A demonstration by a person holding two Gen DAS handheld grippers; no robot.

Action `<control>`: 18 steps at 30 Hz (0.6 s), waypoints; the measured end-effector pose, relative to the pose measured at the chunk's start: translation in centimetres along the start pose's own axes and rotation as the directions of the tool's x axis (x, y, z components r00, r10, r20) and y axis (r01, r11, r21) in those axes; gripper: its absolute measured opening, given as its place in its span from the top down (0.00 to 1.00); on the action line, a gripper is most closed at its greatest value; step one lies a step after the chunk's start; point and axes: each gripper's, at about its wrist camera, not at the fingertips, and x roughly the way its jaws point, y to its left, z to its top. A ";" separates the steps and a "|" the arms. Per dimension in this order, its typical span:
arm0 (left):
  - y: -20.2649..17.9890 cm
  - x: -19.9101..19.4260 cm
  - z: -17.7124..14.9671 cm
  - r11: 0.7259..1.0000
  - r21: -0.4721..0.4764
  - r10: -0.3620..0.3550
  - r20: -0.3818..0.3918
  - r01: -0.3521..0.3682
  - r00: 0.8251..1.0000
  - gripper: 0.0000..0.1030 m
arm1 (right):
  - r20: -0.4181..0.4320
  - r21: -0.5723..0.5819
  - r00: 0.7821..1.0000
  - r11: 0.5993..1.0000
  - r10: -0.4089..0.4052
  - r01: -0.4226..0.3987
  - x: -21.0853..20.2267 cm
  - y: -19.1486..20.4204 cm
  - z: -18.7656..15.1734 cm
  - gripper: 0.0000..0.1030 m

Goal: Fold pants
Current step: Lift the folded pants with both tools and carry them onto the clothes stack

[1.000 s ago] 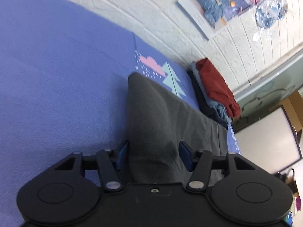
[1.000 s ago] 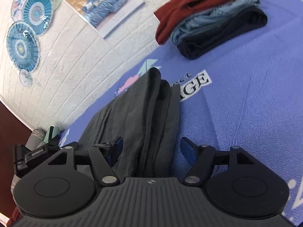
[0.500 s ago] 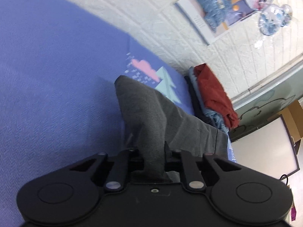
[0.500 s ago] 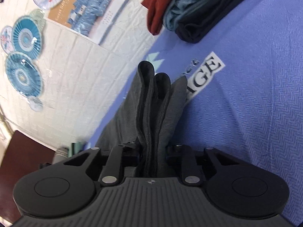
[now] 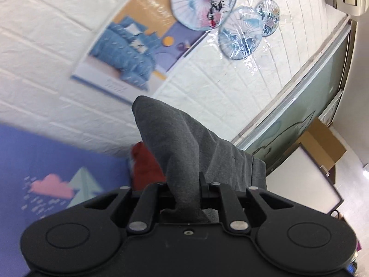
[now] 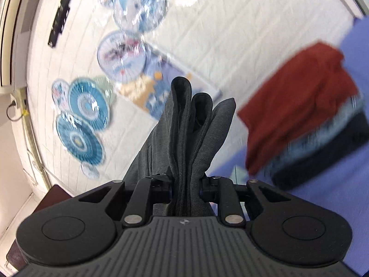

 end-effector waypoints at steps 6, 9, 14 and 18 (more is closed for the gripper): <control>-2.5 8.3 2.7 1.000 0.015 -0.003 -0.001 0.003 1.000 0.15 | 0.039 -0.013 0.999 1.000 -0.008 0.008 0.4 -2.3 8.1 0.66; -2.8 12.2 2.9 0.999 0.035 0.031 -0.018 -0.031 0.999 0.15 | 0.059 0.053 0.998 0.998 -0.023 0.020 1.1 -5.3 10.8 0.65; -1.5 17.7 2.1 0.996 0.052 0.080 -0.066 -0.077 0.995 0.14 | 0.047 0.097 0.995 0.991 -0.091 0.087 2.8 -9.8 13.4 0.65; 0.4 21.3 1.4 0.989 0.055 0.143 -0.096 -0.138 0.985 0.04 | 0.034 0.130 0.990 0.983 -0.136 0.130 4.0 -13.1 14.2 0.64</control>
